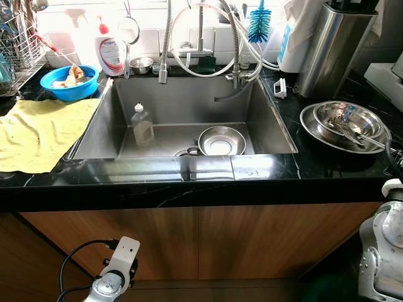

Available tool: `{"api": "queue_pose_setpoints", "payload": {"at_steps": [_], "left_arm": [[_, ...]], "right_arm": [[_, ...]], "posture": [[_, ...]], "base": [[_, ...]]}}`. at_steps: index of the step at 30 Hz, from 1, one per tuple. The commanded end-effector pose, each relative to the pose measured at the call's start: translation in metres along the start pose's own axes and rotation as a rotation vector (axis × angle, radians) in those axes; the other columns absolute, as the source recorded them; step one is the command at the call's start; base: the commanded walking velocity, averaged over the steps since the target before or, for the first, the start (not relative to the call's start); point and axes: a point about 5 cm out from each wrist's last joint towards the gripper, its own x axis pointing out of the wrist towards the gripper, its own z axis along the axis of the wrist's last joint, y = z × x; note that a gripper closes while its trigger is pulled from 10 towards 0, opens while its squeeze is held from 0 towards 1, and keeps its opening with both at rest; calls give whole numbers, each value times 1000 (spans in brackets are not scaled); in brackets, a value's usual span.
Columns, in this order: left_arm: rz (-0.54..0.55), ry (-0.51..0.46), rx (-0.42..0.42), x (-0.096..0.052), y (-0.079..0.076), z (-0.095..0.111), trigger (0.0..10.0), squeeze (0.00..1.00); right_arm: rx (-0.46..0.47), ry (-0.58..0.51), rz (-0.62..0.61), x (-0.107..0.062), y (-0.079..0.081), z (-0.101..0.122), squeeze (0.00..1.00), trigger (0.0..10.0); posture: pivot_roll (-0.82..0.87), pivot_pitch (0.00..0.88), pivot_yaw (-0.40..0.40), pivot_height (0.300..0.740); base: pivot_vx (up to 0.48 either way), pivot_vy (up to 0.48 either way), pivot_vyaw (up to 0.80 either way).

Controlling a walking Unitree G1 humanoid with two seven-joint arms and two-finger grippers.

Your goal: Kitchen organization

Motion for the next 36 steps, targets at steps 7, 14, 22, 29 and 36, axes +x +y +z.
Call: {"api": "queue_pose_setpoints", "payload": {"at_steps": [7, 14, 22, 29, 36], "left_arm": [[-1, 18, 14, -1, 1, -5, 10000, 0], [0, 19, 14, -2, 2, -6, 10000, 0], [-2, 18, 13, -1, 1, -5, 10000, 0], [-3, 18, 16, -1, 1, -5, 10000, 0], [0, 21, 18, -2, 1, -6, 10000, 0]], "right_arm": [[25, 170, 16, -3, 3, -24, 0, 10000], [24, 180, 33, -2, 4, -25, 0, 10000], [16, 211, 9, 3, 1, -30, 0, 10000], [23, 197, 19, 8, 3, -25, 0, 10000], [28, 197, 31, 11, 6, -24, 0, 10000]], "posture": [[-68, 0, 16, 740], [-71, 0, 16, 740], [-71, 0, 18, 740], [-74, 0, 20, 740], [-72, 0, 21, 740]], "base": [[0, 0, 0], [0, 0, 0], [0, 0, 0], [0, 0, 0], [0, 0, 0]]}}
